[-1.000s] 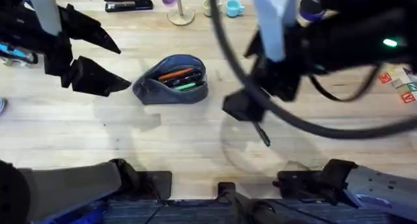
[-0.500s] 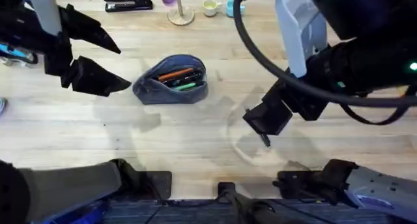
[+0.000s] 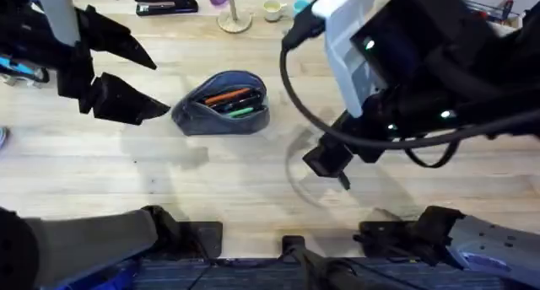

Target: Unzip the bag, pick up the pens from the table one at a time and place them inside, then zip the bag closed.

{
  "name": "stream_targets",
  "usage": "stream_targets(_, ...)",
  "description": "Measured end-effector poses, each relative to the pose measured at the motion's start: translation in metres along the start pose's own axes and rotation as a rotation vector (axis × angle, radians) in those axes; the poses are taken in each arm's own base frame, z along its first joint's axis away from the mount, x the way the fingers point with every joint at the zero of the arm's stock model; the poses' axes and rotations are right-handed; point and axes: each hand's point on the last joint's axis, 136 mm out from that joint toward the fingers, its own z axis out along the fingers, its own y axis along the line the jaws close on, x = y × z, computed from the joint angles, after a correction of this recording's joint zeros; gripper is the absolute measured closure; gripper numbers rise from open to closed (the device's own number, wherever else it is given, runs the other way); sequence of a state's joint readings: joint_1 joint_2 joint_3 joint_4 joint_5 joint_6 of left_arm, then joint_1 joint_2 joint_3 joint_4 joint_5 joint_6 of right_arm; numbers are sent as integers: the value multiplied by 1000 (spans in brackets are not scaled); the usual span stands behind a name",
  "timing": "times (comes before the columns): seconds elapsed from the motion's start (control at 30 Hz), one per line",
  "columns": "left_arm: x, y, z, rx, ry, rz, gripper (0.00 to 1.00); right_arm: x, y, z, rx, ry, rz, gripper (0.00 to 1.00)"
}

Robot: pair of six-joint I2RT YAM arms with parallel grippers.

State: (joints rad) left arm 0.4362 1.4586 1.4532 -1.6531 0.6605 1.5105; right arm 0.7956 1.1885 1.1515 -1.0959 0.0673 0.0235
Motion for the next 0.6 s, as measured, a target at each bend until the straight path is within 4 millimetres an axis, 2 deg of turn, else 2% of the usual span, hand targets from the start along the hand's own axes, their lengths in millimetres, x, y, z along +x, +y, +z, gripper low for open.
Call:
stream_targets(0.3, 0, 0, 0, 0, 0, 0, 8, 23, -1, 46, 4, 48, 36, 5)
stream_targets(0.33, 0, 0, 0, 0, 0, 0, 7, 33, -6, 60, 12, 66, 60, 4)
stream_targets(0.43, 0, 0, 0, 0, 0, 0, 7, 56, -20, 78, 31, 124, 122, 4)
stream_targets(0.6, 0, 0, 0, 0, 0, 0, 7, 60, -31, 93, 41, 140, 175, 5)
